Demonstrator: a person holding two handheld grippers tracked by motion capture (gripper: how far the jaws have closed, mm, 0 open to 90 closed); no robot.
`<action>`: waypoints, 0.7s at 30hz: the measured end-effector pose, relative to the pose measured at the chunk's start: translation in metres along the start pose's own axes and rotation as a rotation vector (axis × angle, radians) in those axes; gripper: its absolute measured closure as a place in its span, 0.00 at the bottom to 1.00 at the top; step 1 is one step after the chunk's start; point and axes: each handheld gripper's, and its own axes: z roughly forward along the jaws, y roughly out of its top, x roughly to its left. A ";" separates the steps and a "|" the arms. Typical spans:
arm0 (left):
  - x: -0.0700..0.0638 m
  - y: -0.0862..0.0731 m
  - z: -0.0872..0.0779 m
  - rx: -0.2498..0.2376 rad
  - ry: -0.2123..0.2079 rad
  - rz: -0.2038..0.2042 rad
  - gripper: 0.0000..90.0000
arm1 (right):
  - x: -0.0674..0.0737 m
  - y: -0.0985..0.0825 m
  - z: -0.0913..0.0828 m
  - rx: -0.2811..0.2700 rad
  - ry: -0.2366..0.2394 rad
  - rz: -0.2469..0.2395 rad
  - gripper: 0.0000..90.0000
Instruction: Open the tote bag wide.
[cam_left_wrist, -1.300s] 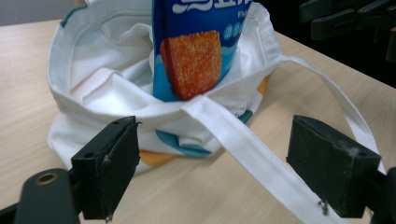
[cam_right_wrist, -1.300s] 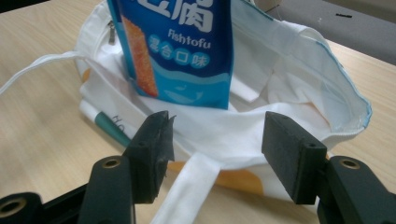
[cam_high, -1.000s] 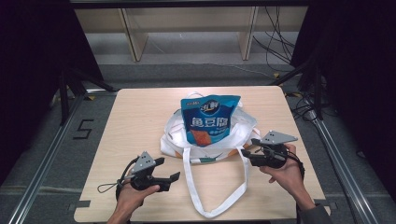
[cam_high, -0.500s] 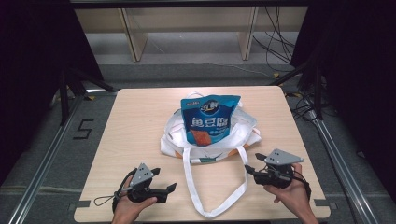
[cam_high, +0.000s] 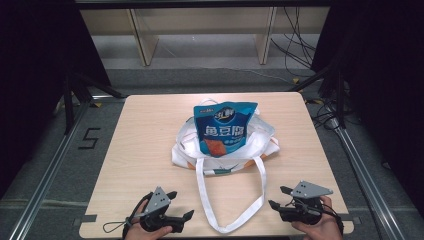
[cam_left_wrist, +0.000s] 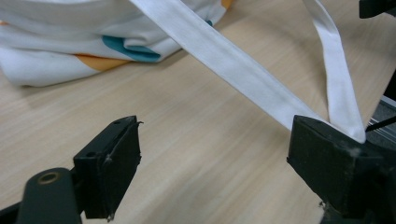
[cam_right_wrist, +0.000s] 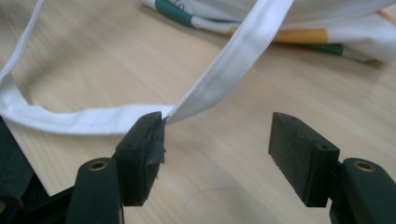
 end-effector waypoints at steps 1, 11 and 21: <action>-0.002 -0.001 0.002 -0.006 -0.007 -0.012 0.18 | 0.001 -0.001 -0.001 0.012 0.003 0.002 0.40; -0.001 -0.002 -0.001 0.008 0.025 0.005 0.19 | 0.009 -0.016 0.001 0.065 0.040 0.001 0.38; 0.004 -0.001 -0.002 0.010 0.045 0.026 0.19 | 0.010 -0.018 0.004 0.086 0.036 -0.018 0.37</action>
